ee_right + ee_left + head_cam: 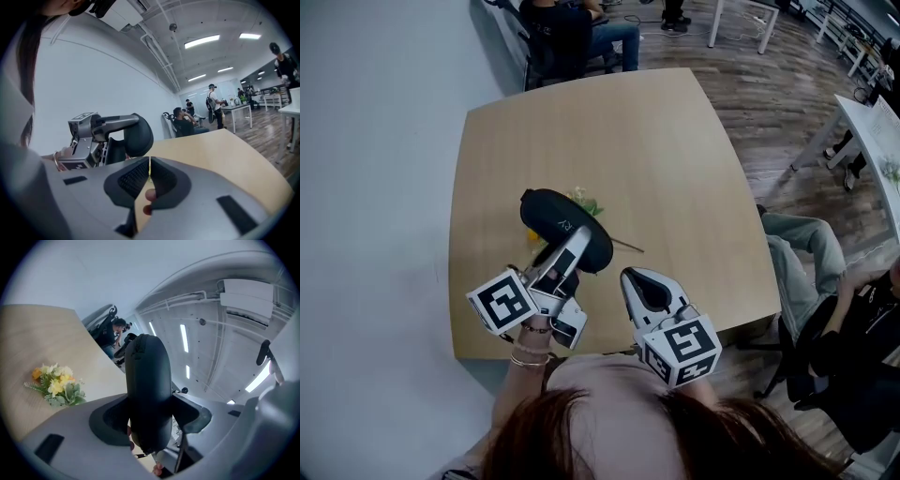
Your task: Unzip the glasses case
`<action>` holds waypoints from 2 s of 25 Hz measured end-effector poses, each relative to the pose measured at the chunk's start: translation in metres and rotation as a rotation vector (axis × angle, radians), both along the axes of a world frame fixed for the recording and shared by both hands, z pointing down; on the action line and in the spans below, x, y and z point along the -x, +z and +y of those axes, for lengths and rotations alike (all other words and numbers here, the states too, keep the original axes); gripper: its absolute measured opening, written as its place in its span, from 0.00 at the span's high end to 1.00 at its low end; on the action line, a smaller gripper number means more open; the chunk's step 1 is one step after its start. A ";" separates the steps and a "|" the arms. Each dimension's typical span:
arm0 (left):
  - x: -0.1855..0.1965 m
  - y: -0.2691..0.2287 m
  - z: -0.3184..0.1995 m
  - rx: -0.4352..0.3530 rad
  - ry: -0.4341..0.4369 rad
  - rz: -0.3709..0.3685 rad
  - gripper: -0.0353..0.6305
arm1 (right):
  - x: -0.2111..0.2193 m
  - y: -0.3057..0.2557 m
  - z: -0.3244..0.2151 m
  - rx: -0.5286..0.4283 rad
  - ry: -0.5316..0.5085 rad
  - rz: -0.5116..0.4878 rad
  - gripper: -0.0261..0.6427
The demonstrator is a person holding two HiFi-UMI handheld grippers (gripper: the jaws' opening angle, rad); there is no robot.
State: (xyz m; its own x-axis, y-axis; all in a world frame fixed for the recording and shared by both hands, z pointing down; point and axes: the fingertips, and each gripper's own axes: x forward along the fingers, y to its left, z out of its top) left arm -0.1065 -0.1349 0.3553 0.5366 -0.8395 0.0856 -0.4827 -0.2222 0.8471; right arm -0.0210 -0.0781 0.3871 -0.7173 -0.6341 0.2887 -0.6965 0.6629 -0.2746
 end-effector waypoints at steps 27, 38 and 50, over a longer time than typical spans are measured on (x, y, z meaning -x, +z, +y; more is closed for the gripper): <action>-0.013 -0.042 0.000 -0.141 -0.021 0.117 0.54 | 0.034 -0.022 0.003 -0.132 -0.121 0.004 0.93; -0.004 -0.026 0.002 -0.127 -0.034 0.024 0.55 | 0.030 -0.005 0.000 -0.100 -0.121 0.047 0.94; -0.001 -0.020 0.002 -0.132 -0.033 -0.099 0.55 | 0.029 0.006 -0.010 -0.097 -0.157 0.106 0.94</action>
State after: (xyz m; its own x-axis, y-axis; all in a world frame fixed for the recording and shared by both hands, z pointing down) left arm -0.1060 -0.1329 0.3350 0.5033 -0.8638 0.0243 -0.5711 -0.3114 0.7595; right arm -0.0502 -0.0885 0.3935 -0.7783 -0.5454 0.3109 -0.6042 0.7853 -0.1349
